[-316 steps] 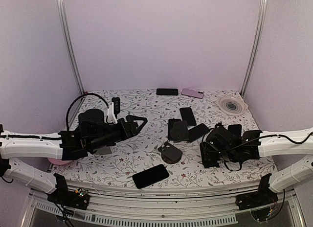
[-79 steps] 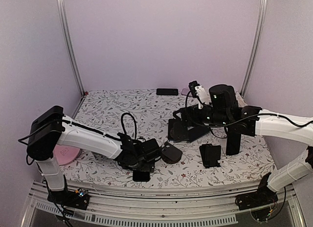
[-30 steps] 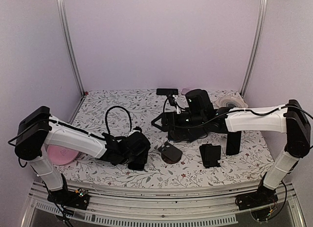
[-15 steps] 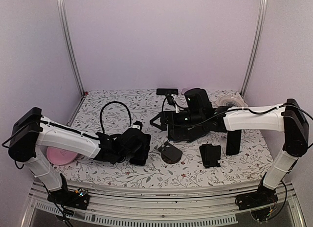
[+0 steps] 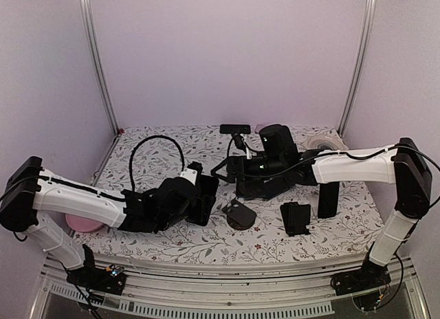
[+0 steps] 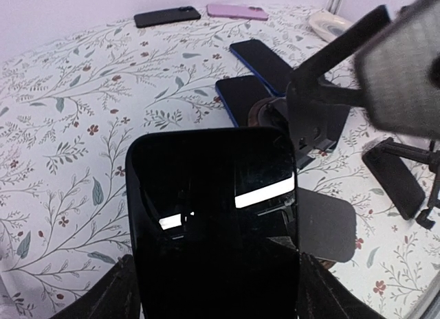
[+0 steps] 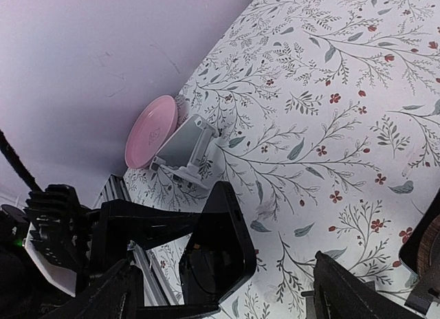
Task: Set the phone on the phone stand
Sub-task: Pass from the left arm to the right
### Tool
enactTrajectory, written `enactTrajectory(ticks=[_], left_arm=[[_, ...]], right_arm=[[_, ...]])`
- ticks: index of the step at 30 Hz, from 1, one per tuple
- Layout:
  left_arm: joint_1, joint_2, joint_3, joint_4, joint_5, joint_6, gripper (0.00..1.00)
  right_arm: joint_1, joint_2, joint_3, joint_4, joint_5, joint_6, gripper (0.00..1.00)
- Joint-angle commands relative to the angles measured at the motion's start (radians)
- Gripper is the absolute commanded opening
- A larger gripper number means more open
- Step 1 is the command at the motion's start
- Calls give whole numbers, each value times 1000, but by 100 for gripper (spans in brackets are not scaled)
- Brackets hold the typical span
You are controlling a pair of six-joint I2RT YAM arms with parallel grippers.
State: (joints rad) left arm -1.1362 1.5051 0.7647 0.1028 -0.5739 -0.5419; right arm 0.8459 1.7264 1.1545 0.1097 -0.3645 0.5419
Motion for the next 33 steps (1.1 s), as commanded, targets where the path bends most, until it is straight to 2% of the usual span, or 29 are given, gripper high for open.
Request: enactTrajectory(ticks=[1,7,12,15,22,24,31,33], left_arm=[[-19,-65,-21,166,-45,102,53],[-25,-94,-41,257,-30,161,53],[-28,-79,-28,291,-11,188,53],[-32,-68,-15,296,-1,198,53],[-32,-52,-7,313,17,200,54],[-33,-52,-8,314,26,193,59],[-31,-69,-34,322,59,170,95],[-27,-80,-52,334,77,166,97]], right_arm=[[-10,35,28,64,-91,38,85],[-10,57,30,98,-162,81,77],[-9,64,31,149,-212,121,63],[-9,67,26,174,-238,144,49],[-10,49,11,188,-248,158,5],[-10,42,9,190,-244,159,3],[-11,18,-3,200,-220,140,2],[-11,6,-10,199,-206,128,2]])
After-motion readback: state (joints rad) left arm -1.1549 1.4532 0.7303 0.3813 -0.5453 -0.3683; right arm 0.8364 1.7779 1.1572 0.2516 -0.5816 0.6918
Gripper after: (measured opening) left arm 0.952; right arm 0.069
